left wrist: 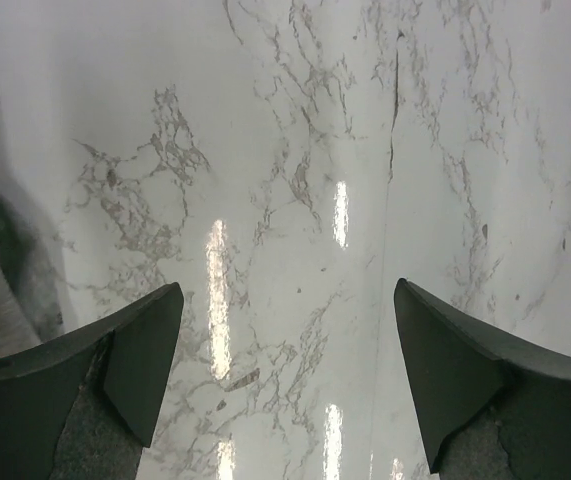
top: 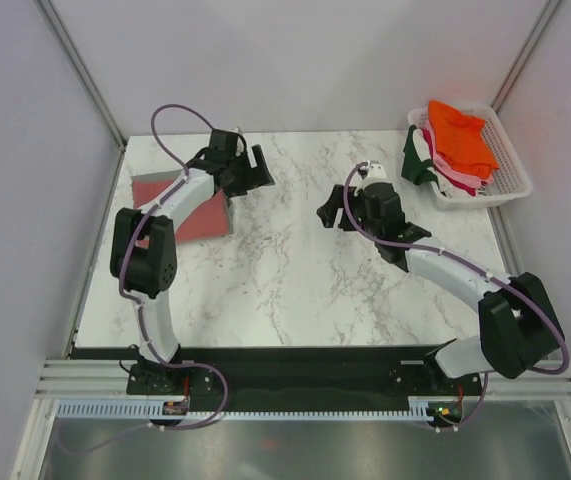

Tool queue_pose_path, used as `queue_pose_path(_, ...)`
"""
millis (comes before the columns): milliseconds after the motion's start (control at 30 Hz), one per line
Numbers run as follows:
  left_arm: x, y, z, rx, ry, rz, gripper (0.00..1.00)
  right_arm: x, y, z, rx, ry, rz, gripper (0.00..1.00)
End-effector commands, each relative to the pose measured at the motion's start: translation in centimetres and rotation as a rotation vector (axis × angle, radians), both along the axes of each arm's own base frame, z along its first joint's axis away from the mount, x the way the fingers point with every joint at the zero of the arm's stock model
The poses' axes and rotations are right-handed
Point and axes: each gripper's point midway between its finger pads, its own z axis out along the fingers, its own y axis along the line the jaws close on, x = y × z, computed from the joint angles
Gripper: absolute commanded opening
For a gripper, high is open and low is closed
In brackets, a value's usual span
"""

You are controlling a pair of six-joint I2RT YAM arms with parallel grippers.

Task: Fold and stack the t-shirts
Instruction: Neatly place the folded tshirt to the corner

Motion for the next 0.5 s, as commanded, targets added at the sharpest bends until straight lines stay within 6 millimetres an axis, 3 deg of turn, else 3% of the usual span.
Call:
queue_pose_path(0, 1.2, -2.0, -0.8, -0.058, 0.02, -0.075, 0.93, -0.5, -1.4, 0.3, -0.035, -0.044, -0.027, 0.82)
queue_pose_path(33, 1.5, -2.0, -1.4, -0.045, 0.029, -0.067, 0.93, -0.9, -1.6, -0.3, -0.033, -0.045, -0.031, 0.82)
queue_pose_path(100, 2.3, -1.4, -3.6, 0.009, 0.067, -0.052, 0.93, -1.3, -1.8, 0.7, -0.002, -0.086, -0.033, 0.82)
queue_pose_path(167, 3.5, -1.1, -5.1, 0.053, 0.086, -0.052, 0.92, -2.0, -1.9, 0.6, 0.01, -0.09, -0.026, 0.83)
queue_pose_path(267, 4.2, 0.2, -6.2, 0.132, 0.12, -0.024, 0.92, -2.5, -2.3, 0.0, 0.005, -0.082, -0.036, 0.83)
queue_pose_path(467, 2.8, 3.6, -8.9, 0.177, 0.208, 0.04, 0.92, -3.1, -3.0, -1.6, -0.007, -0.063, -0.055, 0.83)
